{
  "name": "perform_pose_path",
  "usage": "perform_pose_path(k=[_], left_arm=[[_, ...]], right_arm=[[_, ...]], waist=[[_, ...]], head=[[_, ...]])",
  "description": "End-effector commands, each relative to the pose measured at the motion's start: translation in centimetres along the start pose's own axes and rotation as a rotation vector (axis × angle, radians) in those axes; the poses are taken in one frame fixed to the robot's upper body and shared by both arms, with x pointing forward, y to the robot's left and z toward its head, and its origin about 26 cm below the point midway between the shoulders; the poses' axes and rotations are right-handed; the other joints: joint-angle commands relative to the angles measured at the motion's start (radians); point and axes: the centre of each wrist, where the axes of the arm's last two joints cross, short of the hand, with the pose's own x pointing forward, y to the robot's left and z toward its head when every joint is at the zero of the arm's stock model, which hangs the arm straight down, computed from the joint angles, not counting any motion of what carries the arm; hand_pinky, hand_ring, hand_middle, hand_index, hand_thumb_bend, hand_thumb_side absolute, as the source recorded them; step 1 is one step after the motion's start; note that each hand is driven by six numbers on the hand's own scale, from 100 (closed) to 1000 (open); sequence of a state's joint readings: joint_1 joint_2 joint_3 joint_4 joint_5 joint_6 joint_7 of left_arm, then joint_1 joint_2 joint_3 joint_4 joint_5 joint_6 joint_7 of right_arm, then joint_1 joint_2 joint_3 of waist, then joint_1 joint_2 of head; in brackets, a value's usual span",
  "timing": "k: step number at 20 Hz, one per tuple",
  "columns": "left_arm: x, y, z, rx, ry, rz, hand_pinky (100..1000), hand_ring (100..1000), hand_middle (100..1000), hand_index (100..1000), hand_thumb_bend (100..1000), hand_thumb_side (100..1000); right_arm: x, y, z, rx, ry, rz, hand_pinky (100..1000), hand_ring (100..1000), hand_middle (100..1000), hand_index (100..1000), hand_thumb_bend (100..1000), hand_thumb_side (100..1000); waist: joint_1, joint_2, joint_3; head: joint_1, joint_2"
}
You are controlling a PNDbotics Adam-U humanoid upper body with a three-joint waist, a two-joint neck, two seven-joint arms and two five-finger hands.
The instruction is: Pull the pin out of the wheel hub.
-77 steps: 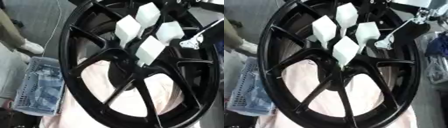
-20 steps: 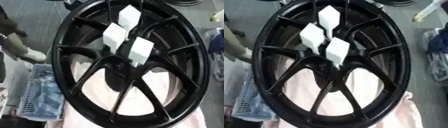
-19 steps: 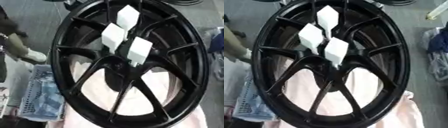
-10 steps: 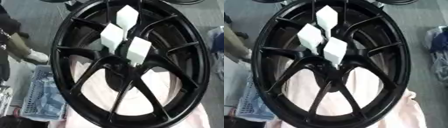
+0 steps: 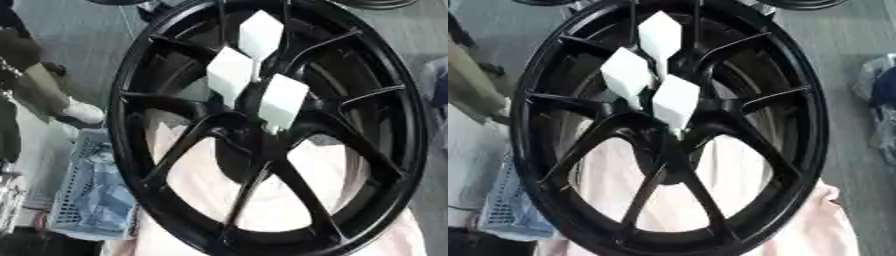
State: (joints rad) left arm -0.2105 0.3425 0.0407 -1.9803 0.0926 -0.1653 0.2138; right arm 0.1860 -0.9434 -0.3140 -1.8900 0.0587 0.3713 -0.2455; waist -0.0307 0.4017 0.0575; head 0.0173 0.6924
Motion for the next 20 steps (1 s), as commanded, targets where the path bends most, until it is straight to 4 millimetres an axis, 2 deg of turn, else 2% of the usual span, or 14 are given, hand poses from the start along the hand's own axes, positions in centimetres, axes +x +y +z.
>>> perform_pose_path(k=[1, 2, 3, 5, 6, 9, 13, 17, 18, 20], left_arm=[[0.7, 0.0, -0.4, -0.008, -0.027, 0.004, 812, 724, 633, 767, 100, 735], [0.7, 0.0, -0.4, -0.008, -0.027, 0.004, 812, 724, 632, 767, 100, 735], [0.7, 0.0, -0.4, -0.009, -0.027, 0.004, 812, 724, 632, 766, 100, 736], [0.6, 0.0, -0.4, -0.01, -0.026, 0.004, 812, 724, 632, 766, 100, 736], [0.6, 0.0, -0.4, -0.01, -0.027, 0.004, 812, 724, 632, 766, 100, 735], [0.7, 0.0, -0.4, -0.014, -0.03, 0.005, 812, 723, 632, 765, 100, 733], [0.7, -0.1, -0.5, -0.023, -0.034, 0.006, 812, 723, 632, 765, 100, 731], [0.8, -0.2, -0.6, -0.03, -0.036, 0.011, 812, 723, 632, 764, 100, 730], [0.8, -0.2, -0.6, -0.032, -0.036, 0.012, 812, 722, 632, 764, 100, 729], [0.8, -0.2, -0.6, -0.034, -0.038, 0.015, 811, 722, 632, 764, 100, 728]], right_arm=[[0.9, -0.9, 0.0, -0.053, -0.021, -0.002, 738, 905, 827, 788, 328, 100], [1.1, -1.0, 0.0, -0.06, -0.025, -0.009, 733, 899, 819, 779, 313, 100], [1.3, -1.0, 0.1, -0.068, -0.031, -0.02, 713, 871, 783, 751, 257, 100], [1.8, -1.1, 0.2, -0.088, -0.046, -0.051, 710, 866, 778, 747, 247, 100], [2.3, -1.1, 0.2, -0.098, -0.067, -0.071, 685, 830, 741, 725, 100, 100], [3.7, -1.1, 0.2, -0.122, -0.14, -0.134, 671, 810, 718, 716, 100, 150], [5.3, -1.2, -0.4, -0.15, -0.24, -0.193, 664, 800, 701, 708, 100, 275], [6.6, -1.0, -0.8, -0.178, -0.322, -0.285, 653, 796, 695, 701, 100, 323], [6.9, -1.0, -0.9, -0.191, -0.338, -0.315, 648, 794, 693, 698, 100, 361], [7.6, -0.8, -1.1, -0.222, -0.373, -0.378, 646, 793, 693, 697, 100, 367]], waist=[[-0.001, -0.024, 0.001], [-0.001, -0.024, 0.001], [-0.001, -0.025, 0.001], [-0.001, -0.025, 0.001], [-0.001, -0.026, 0.002], [0.0, -0.027, 0.003], [0.002, -0.029, 0.005], [0.004, -0.031, 0.008], [0.006, -0.032, 0.011], [0.008, -0.032, 0.013]], head=[[-0.003, -0.006], [-0.003, -0.007], [-0.003, -0.007], [-0.003, -0.007], [-0.004, -0.008], [-0.006, -0.008], [-0.008, -0.007], [-0.005, -0.005], [-0.005, -0.004], [-0.003, -0.002]])
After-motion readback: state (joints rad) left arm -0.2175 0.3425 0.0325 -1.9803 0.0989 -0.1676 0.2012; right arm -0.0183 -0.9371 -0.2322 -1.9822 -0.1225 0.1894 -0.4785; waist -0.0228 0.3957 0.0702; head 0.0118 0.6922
